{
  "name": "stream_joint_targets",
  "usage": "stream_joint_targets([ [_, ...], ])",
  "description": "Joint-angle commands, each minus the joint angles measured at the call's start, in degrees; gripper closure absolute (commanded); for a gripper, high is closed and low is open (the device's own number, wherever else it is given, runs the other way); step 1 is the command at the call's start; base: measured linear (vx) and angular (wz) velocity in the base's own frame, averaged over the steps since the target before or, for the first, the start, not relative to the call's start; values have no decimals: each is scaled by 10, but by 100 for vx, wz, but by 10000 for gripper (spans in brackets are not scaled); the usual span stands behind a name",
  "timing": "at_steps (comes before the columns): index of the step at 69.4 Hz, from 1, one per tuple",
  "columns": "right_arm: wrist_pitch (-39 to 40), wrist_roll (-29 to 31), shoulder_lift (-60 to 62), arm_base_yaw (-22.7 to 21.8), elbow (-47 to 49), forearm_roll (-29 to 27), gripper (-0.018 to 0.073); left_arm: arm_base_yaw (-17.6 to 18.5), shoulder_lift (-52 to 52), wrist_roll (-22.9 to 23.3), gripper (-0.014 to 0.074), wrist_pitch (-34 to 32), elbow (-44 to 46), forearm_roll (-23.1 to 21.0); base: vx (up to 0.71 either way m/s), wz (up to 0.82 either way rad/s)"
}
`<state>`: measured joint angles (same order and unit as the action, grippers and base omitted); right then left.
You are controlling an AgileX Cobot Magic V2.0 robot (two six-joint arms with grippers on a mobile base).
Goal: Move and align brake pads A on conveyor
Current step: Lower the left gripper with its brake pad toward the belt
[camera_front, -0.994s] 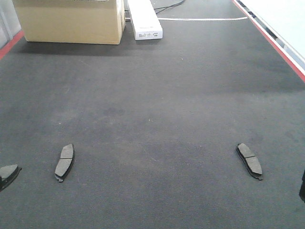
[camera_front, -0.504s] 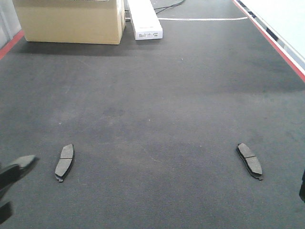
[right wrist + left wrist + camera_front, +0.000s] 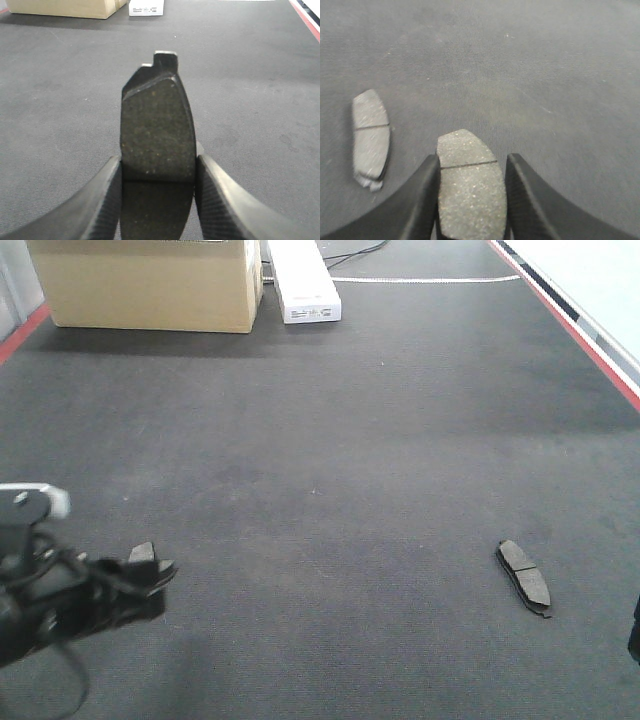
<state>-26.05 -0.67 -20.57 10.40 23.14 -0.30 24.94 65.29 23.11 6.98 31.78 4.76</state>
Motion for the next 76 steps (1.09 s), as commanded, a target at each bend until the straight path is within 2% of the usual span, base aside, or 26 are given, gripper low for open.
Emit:
stream_joint_targets([
  [1,56,7,-3,-2,18,3,563,2,37,3,602,-60,48,-5,0,0],
  [21,56,7,-3,-2,18,3,563,41,151,3,602,-80,118,-5,0,0],
  [29,56,7,-3,-2,18,3,563,42,193,5,602,-95,125,-9,0,0],
  [41,56,7,-3,-2,18,3,563,42,232,5,602,-139,125,-52,0,0],
  [56,56,7,-3,-2,18,3,563,42,251,5,602,-192,125,-55,0,0],
  [67,56,7,-3,-2,18,3,563,41,252,-5,602,-220,125,-54,0,0],
  [76,56,7,-3,-2,18,3,563,40,267,-46,602,-235,125,-60,0,0],
])
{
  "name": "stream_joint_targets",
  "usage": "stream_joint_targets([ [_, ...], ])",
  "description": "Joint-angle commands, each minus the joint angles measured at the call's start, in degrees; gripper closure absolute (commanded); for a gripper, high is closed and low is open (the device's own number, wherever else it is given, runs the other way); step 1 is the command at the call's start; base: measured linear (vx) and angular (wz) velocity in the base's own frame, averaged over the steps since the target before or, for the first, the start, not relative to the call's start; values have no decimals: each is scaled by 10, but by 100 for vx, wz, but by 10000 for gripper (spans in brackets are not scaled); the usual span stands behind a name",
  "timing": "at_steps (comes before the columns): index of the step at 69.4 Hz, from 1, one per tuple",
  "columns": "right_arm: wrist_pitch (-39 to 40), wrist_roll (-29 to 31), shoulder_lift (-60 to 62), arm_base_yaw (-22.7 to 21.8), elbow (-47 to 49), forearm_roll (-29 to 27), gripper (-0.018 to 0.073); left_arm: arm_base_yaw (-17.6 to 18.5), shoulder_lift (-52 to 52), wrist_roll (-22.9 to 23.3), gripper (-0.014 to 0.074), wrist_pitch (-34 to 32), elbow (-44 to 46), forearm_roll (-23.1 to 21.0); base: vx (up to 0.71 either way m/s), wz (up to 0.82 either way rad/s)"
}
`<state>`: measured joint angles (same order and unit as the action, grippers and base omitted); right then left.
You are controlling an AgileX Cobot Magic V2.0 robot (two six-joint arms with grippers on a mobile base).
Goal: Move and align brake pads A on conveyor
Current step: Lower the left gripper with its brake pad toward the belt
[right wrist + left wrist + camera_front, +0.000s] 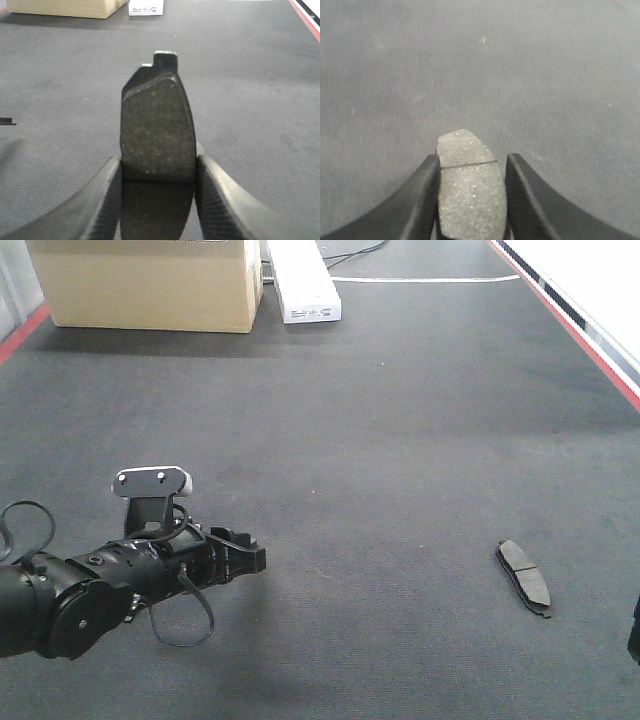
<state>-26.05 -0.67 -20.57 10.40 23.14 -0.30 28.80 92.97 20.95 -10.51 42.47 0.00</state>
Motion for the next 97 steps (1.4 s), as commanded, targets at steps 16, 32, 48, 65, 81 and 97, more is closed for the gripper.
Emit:
stream_joint_targets([
  [16,56,7,-3,-2,18,3,563,2,12,-62,602,-62,18,-57,0,0],
  [32,56,7,-3,-2,18,3,563,2,20,-71,602,0,18,-61,0,0],
  [48,56,7,-3,-2,18,3,563,3,20,-71,585,47,18,-60,0,0],
  [65,56,7,-3,-2,18,3,563,3,20,-71,417,71,18,-57,0,0],
  [81,56,7,-3,-2,18,3,563,3,20,-69,136,64,18,-58,0,0],
  [97,56,7,-3,-2,18,3,563,3,19,-65,34,105,58,-63,0,0],
])
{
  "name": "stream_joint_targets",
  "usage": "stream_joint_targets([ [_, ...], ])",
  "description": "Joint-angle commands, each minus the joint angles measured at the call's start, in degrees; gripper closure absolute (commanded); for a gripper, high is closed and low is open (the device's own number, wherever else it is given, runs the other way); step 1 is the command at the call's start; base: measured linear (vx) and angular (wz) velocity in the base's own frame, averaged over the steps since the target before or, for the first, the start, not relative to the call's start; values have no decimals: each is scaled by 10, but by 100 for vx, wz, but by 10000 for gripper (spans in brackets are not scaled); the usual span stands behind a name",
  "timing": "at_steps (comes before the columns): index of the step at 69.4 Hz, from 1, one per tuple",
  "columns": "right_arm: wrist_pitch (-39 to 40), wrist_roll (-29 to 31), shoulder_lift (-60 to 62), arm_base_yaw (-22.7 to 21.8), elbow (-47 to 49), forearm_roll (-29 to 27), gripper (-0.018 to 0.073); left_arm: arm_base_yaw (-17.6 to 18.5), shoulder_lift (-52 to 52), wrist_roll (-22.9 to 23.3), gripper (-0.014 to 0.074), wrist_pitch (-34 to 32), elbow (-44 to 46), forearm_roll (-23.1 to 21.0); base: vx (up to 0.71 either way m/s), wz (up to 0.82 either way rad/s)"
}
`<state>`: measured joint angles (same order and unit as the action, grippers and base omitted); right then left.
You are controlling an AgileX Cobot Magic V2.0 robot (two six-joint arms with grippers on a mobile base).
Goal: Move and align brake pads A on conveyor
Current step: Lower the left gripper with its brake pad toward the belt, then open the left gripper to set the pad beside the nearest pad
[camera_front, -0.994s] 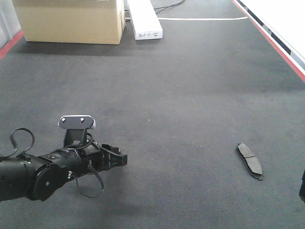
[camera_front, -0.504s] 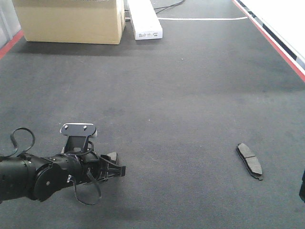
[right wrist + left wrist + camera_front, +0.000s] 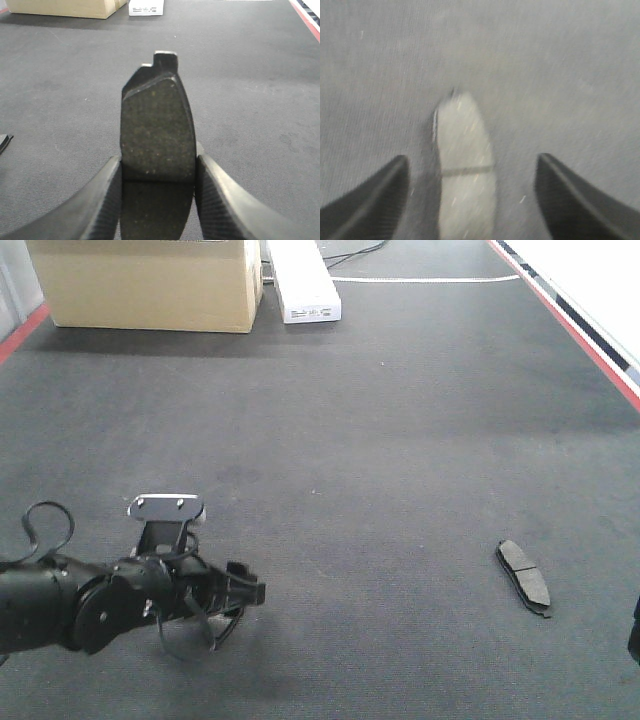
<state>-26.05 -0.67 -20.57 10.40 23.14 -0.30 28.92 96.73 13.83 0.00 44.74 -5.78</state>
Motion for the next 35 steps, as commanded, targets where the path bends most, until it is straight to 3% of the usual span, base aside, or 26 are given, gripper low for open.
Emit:
stream_joint_targets([
  [1,56,7,-3,-2,18,3,563,2,-18,7,34,10,41,-5,0,0],
  [12,56,7,-3,-2,18,3,563,2,-33,5,38,84,94,-1,0,0],
  [17,56,7,-3,-2,18,3,563,0,-53,5,38,88,107,13,0,0],
  [35,56,7,-3,-2,18,3,563,0,-189,6,88,121,117,95,0,0],
])
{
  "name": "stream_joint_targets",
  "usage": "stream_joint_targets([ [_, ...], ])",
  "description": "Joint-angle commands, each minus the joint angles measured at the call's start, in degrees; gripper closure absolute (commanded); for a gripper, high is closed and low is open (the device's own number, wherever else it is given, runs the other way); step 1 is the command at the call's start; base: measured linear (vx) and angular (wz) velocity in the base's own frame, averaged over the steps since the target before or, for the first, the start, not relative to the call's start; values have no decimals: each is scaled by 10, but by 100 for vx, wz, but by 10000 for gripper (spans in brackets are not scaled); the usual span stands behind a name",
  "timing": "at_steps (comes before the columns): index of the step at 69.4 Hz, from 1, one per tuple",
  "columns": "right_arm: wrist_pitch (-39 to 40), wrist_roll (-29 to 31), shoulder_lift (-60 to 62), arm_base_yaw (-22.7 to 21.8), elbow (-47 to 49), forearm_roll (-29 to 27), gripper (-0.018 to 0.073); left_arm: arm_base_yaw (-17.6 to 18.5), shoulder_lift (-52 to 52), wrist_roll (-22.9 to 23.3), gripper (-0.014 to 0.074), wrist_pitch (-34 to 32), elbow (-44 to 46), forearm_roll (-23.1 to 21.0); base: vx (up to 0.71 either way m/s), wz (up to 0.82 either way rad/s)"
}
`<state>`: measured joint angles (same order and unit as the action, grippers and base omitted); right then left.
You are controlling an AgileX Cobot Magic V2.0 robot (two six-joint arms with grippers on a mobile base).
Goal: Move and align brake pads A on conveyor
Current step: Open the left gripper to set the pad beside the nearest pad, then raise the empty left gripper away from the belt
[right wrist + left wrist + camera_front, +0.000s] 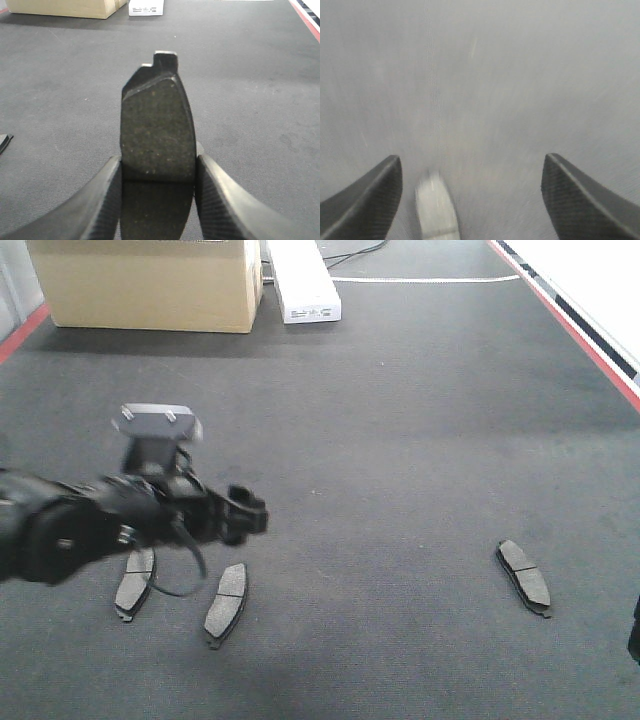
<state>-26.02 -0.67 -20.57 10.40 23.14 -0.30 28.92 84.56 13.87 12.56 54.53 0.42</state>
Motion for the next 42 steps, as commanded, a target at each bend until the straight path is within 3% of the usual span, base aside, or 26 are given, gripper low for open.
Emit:
stream_joint_targets([
  [1,55,7,-3,-2,18,3,563,0,-75,6,92,4,19,41,0,0],
  [15,55,7,-3,-2,18,3,563,0,-190,7,129,79,6,120,0,0],
  [32,55,7,-3,-2,18,3,563,0,-343,7,136,156,-44,146,0,0],
  [42,55,7,-3,-2,18,3,563,0,-448,7,136,169,-102,159,0,0],
])
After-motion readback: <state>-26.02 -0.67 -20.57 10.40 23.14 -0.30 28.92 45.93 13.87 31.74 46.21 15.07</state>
